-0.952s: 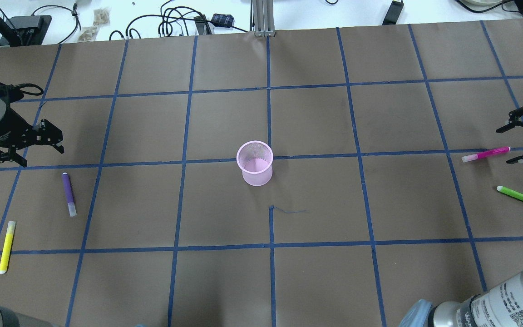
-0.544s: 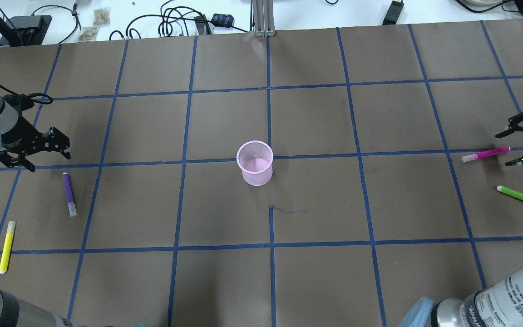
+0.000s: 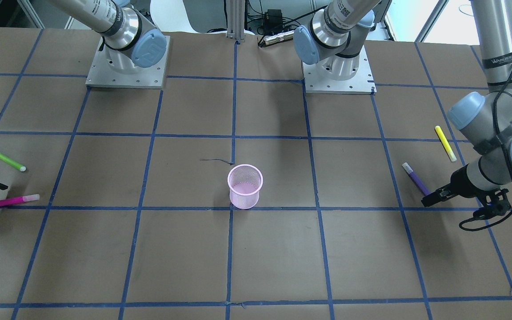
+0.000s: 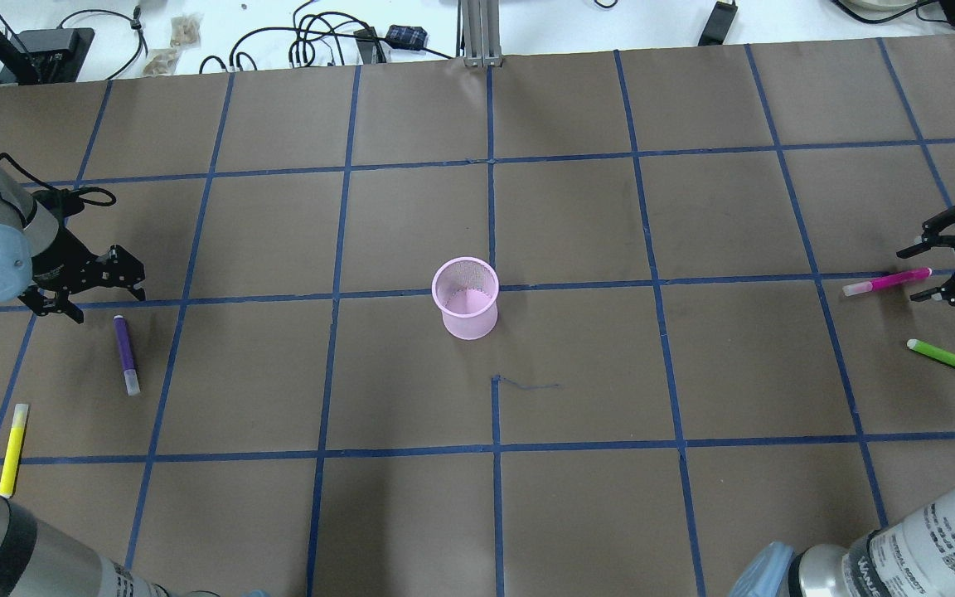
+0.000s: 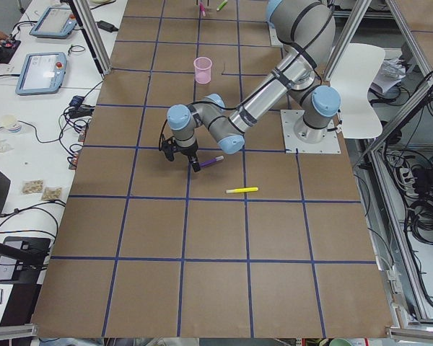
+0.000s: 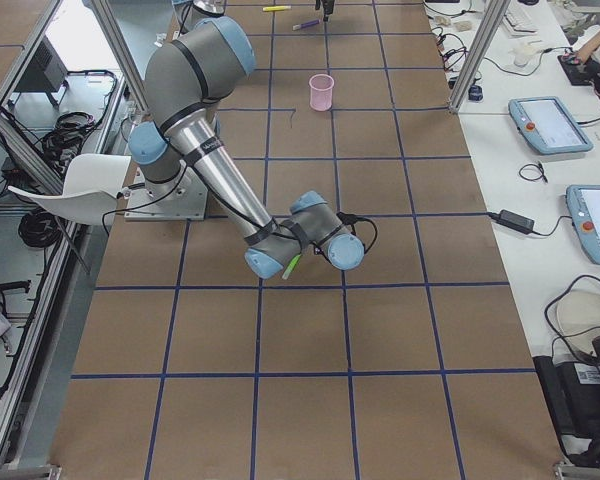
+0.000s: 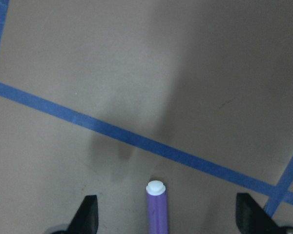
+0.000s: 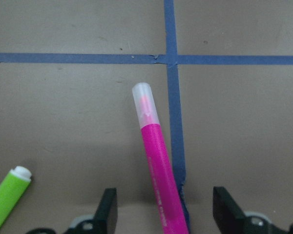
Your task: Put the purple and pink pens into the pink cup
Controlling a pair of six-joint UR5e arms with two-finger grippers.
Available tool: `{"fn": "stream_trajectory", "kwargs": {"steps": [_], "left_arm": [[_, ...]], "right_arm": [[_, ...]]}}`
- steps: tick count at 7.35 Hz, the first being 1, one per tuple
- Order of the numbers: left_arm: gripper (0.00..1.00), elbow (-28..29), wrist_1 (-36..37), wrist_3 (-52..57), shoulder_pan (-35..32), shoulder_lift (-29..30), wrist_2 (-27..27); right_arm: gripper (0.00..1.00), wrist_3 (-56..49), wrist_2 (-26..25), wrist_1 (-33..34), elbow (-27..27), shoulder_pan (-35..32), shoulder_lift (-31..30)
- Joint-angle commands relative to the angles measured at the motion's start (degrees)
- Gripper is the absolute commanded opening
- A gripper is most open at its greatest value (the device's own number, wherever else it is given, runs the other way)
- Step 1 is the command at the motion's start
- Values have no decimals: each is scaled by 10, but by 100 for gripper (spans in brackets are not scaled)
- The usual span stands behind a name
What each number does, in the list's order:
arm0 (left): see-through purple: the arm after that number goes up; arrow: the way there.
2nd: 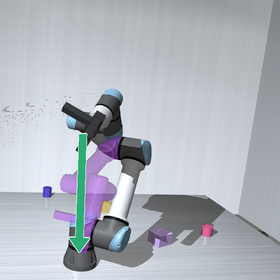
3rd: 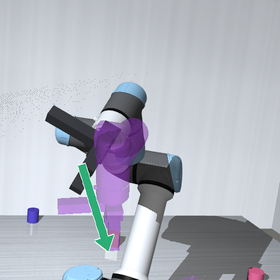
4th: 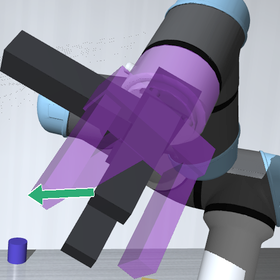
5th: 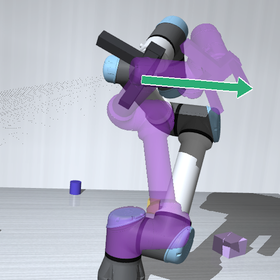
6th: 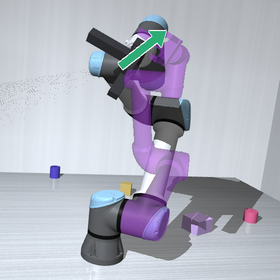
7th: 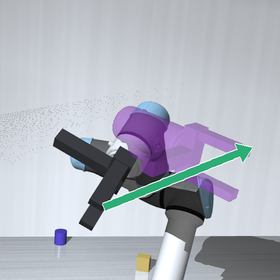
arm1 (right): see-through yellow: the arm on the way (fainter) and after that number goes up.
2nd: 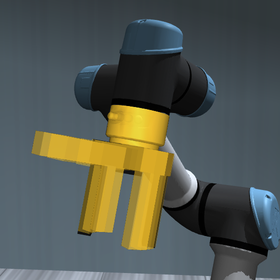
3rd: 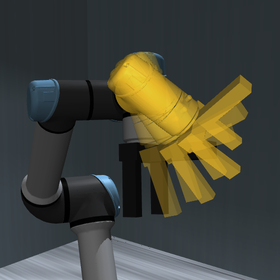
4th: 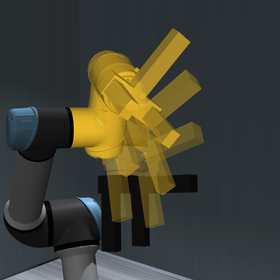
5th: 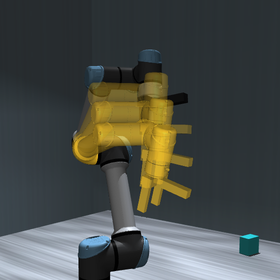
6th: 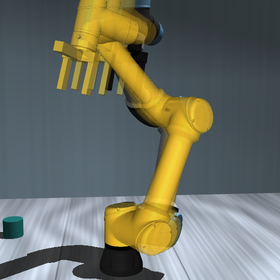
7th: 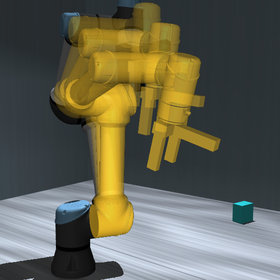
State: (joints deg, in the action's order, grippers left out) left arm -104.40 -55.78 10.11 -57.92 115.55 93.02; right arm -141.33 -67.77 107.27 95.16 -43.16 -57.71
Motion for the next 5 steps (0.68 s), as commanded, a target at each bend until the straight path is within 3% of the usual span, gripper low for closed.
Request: {"fn": "stream_trajectory", "kwargs": {"steps": [1, 2, 5], "left_arm": [[83, -1, 0, -5, 0, 7, 1], [69, -4, -5, -5, 0, 10, 1], [63, -6, -1, -3, 0, 13, 1]], "right_arm": [[71, 0, -1, 5, 1, 0, 1], [70, 3, 0, 4, 1, 0, 0], [65, 1, -1, 7, 5, 0, 2]]}}
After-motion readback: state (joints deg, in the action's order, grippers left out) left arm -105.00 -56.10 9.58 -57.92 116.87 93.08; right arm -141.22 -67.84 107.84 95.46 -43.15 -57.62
